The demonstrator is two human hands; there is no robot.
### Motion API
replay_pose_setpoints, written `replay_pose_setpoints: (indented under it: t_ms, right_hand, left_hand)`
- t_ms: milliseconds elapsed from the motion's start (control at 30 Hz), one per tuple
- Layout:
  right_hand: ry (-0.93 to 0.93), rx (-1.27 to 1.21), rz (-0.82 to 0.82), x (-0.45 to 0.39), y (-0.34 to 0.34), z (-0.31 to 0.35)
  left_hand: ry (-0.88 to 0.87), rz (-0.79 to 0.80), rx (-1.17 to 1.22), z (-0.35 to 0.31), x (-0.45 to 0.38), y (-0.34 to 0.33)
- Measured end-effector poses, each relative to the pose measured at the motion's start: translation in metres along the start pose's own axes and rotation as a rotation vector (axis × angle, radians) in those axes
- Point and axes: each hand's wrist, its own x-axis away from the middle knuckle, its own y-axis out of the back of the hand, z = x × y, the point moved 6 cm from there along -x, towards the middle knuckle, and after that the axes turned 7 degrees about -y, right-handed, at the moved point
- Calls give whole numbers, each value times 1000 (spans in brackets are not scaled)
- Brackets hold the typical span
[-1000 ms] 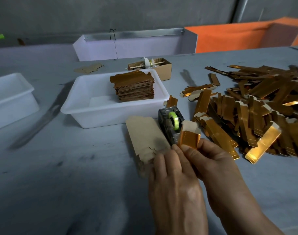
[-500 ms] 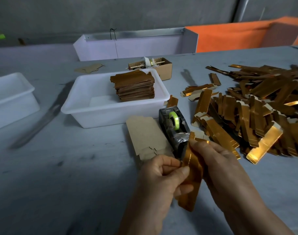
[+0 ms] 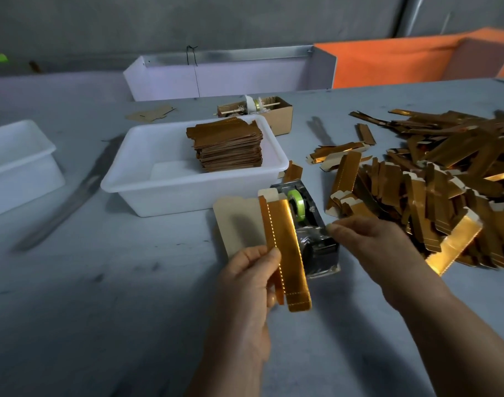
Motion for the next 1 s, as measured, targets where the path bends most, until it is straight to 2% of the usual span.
replay_pose_setpoints:
  t_ms: [100, 267, 433, 600, 833, 900, 1000]
  right_hand:
    - [-49, -18, 100, -4, -13, -7]
    - [-83, -44, 107, -7, -16, -5]
    - [-121, -74, 114, -4, -18, 0]
    - [-117, -93, 88, 1, -19, 5]
    - [-111, -391, 38, 11, -18, 5]
    - [-90, -335, -18, 15, -14, 1]
    - [-40, -83, -137, 21, -9, -1]
  left_hand:
    - [34, -16, 9, 6, -4, 0]
    - [40, -14, -9, 6, -7, -5]
    - [17, 74, -49, 3, -5, -20]
    - [1, 51, -67, 4, -4, -25]
    - [-35, 40, -91, 9, -8, -24]
    - [-34, 43, -103, 8, -9, -23]
    - [-49, 60, -117, 7, -10, -23]
